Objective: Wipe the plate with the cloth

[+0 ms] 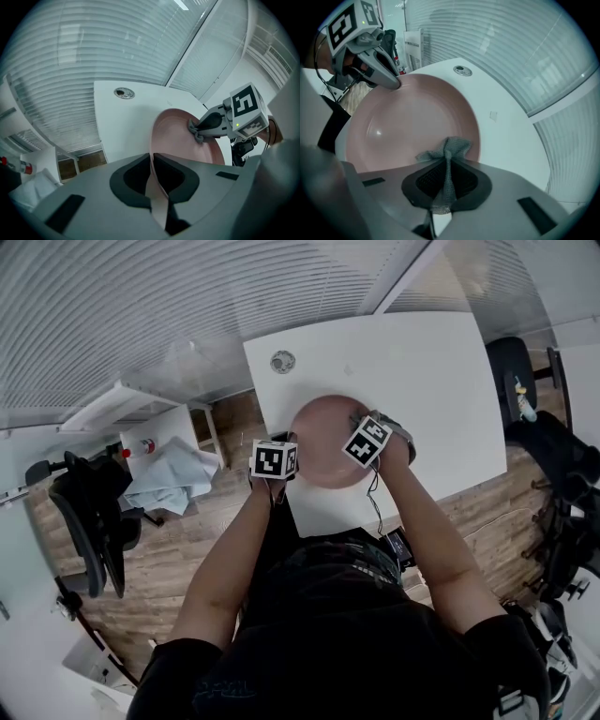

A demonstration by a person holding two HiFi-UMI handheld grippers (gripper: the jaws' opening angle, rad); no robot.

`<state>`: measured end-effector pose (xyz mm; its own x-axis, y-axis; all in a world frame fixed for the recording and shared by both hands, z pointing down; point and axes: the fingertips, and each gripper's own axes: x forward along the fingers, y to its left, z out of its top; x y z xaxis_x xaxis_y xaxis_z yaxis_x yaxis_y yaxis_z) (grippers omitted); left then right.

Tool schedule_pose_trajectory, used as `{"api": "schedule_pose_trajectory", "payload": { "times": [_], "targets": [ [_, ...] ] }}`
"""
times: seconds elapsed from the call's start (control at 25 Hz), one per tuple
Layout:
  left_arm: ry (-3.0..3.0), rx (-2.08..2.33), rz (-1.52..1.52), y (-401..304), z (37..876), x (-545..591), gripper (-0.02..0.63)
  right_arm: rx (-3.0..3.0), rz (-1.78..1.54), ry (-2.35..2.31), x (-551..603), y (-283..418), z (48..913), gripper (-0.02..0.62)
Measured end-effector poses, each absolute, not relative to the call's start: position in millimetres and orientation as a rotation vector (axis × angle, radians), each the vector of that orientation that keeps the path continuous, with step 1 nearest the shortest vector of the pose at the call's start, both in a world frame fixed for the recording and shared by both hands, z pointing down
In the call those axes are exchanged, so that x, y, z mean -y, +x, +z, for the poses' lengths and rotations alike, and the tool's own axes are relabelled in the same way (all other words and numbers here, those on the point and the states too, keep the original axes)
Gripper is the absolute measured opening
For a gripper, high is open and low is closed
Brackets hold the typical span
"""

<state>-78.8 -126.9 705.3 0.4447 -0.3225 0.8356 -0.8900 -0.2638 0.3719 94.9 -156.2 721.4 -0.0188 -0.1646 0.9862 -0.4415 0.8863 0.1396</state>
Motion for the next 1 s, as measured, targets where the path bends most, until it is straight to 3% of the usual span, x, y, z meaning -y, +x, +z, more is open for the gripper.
{"api": "schedule_pose_trajectory", "payload": {
  "times": [0.48,1.0],
  "targets": [
    [1.806,1.017,0.776,-77.1,709.0,124.2,0.034,1.725,0.116,0.472,184.7,32.5,718.0,0.041],
    [1.787,1.066,0.733,-79.4,709.0,125.8,0.034,1.886,0.122,0.272,128.6,-37.3,716.9,0.041]
  ]
}}
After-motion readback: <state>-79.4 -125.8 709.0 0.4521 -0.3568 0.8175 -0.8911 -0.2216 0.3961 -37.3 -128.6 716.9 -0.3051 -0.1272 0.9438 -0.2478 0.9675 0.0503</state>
